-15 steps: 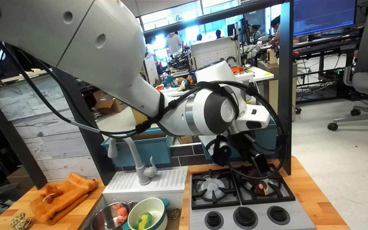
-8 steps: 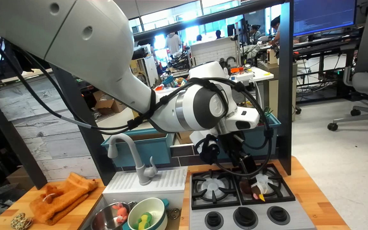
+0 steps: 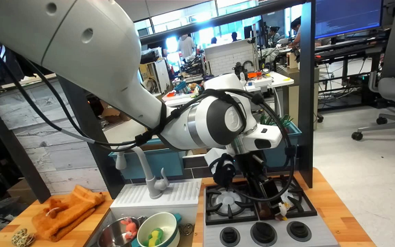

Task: Put the plushies inside the pots in the sink, wipe the counter with the towel, and then remove the pink plushy from the pot and put it on the stove

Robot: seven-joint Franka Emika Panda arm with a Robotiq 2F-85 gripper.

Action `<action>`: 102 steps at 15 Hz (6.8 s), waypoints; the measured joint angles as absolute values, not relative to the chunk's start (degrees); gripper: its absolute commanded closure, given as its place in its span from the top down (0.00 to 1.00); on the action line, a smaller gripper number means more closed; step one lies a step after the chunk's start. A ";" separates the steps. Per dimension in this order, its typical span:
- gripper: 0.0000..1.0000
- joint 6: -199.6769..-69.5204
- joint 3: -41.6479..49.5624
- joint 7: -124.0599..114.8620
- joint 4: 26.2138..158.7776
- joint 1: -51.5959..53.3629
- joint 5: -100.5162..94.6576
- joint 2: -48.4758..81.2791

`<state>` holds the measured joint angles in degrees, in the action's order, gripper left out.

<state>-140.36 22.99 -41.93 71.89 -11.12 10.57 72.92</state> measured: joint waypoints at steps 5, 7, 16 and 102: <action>0.66 -142.24 24.36 -41.94 78.26 -9.41 10.57 69.18; 0.49 -143.37 24.65 -41.94 80.61 -8.89 10.41 67.82; 0.00 -145.13 24.56 -42.25 83.61 -8.94 10.26 66.64; 1.00 -174.91 -6.10 -14.71 111.62 29.54 8.33 53.49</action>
<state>-174.91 -6.10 -14.71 111.62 29.54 8.33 53.49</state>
